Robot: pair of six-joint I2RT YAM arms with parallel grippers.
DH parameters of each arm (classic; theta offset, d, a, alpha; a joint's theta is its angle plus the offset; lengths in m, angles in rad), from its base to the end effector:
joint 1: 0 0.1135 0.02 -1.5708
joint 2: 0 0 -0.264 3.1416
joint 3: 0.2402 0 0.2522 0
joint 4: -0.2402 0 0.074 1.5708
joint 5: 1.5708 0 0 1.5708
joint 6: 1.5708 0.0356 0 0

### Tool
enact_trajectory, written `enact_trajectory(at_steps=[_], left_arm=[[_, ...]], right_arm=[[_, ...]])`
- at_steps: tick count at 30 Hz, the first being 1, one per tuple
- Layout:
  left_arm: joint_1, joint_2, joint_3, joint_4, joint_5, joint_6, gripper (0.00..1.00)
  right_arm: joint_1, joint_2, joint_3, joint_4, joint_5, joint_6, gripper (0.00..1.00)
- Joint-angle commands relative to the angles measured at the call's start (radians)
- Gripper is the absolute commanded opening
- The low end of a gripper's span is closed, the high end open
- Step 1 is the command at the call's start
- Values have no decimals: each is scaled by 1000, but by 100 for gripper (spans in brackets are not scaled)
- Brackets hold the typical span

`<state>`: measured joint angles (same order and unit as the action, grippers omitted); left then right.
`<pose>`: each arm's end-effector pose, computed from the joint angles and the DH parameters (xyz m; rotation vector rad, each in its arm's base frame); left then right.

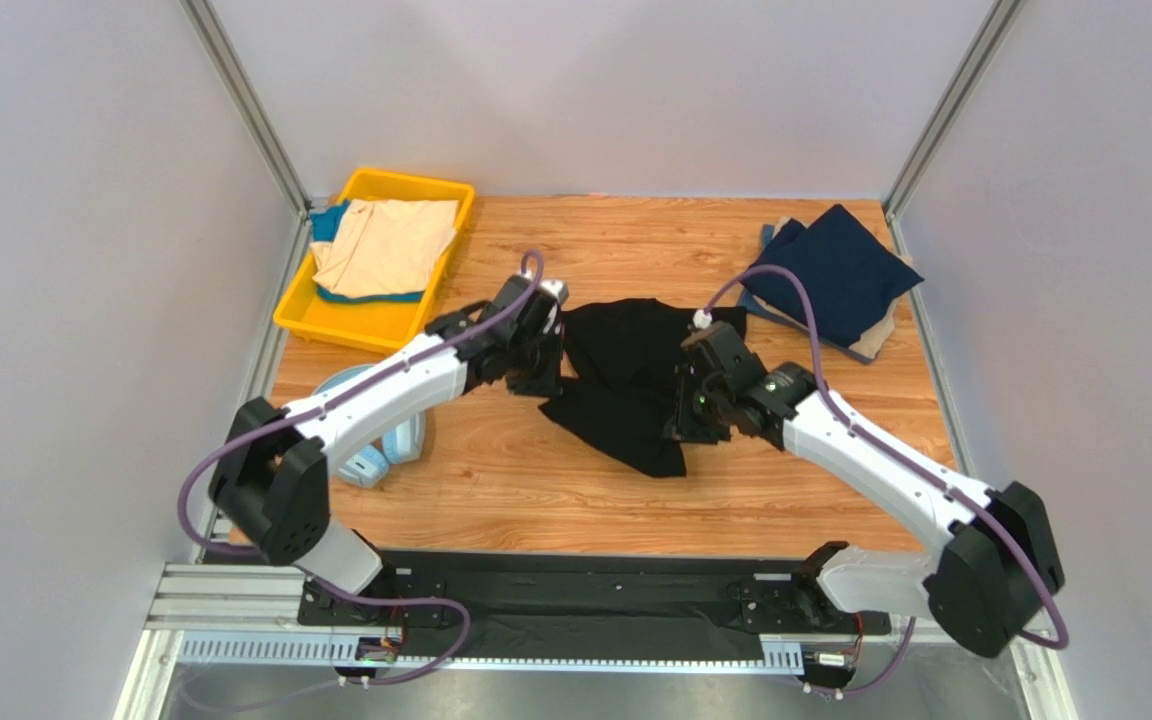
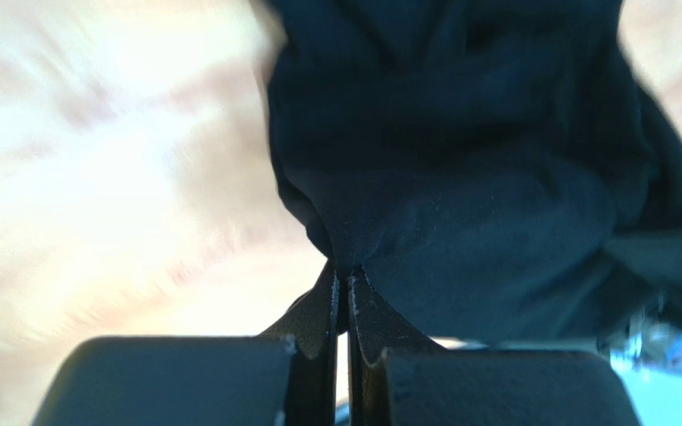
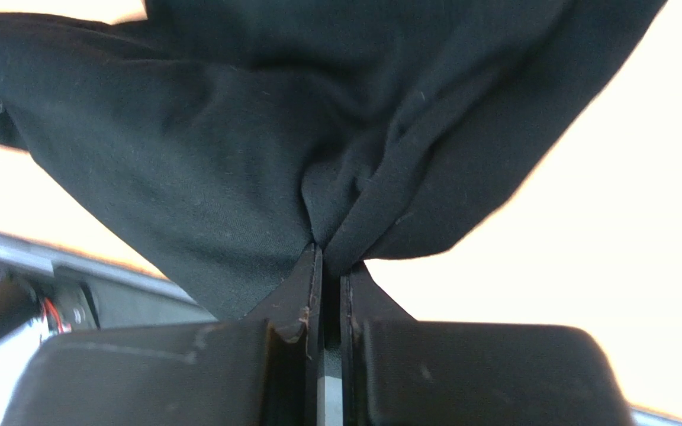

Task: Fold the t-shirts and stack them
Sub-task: Fold the long partially folded tshirt into a neat square

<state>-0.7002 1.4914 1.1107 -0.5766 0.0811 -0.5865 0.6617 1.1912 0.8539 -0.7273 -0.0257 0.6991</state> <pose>0.2366 -0.2031 0.2518 0.1837 2.6308 -0.5867 0.1780 0.1398 0.2384 0.0419 2.7251 0.4707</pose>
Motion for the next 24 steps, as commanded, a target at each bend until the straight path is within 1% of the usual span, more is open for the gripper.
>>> enact_trajectory(at_steps=[1, 2, 3, 5, 6, 8, 9, 10, 12, 17, 18, 19, 23, 24], left_arm=[[70, 121, 225, -83, -58, 97, 0], [79, 163, 262, -86, -58, 112, 0], [87, 188, 340, -101, -58, 122, 0], [105, 268, 424, -126, -60, 143, 0], [110, 295, 504, -138, -57, 151, 0], [122, 378, 576, -167, -46, 163, 0], [125, 403, 639, -175, -31, 166, 0], [128, 449, 667, -184, -21, 168, 0], [130, 489, 736, -184, -6, 174, 0], [130, 624, 874, -183, 35, 182, 0], [130, 645, 929, -209, 36, 180, 0], [130, 680, 952, -216, 37, 177, 0], [130, 736, 1037, -218, 10, 185, 0], [133, 747, 1052, -221, 3, 188, 0]], right_arm=[[-57, 116, 161, -29, 86, -125, 0], [-72, 152, 212, -30, 83, -136, 0], [-103, 169, 233, -31, 76, -154, 0], [-135, 211, 292, -21, 61, -174, 0], [-151, 223, 307, -18, 61, -181, 0], [-195, 264, 345, -15, 49, -208, 0], [-207, 278, 374, -14, 49, -214, 1], [-230, 291, 387, -15, 49, -219, 0], [-257, 324, 413, -8, 43, -225, 1], [-284, 366, 428, 38, 47, -216, 1], [-286, 375, 430, 43, 52, -217, 1], [-289, 395, 438, 48, 59, -220, 1], [-306, 456, 465, 58, 81, -225, 1], [-312, 467, 467, 66, 81, -224, 2]])
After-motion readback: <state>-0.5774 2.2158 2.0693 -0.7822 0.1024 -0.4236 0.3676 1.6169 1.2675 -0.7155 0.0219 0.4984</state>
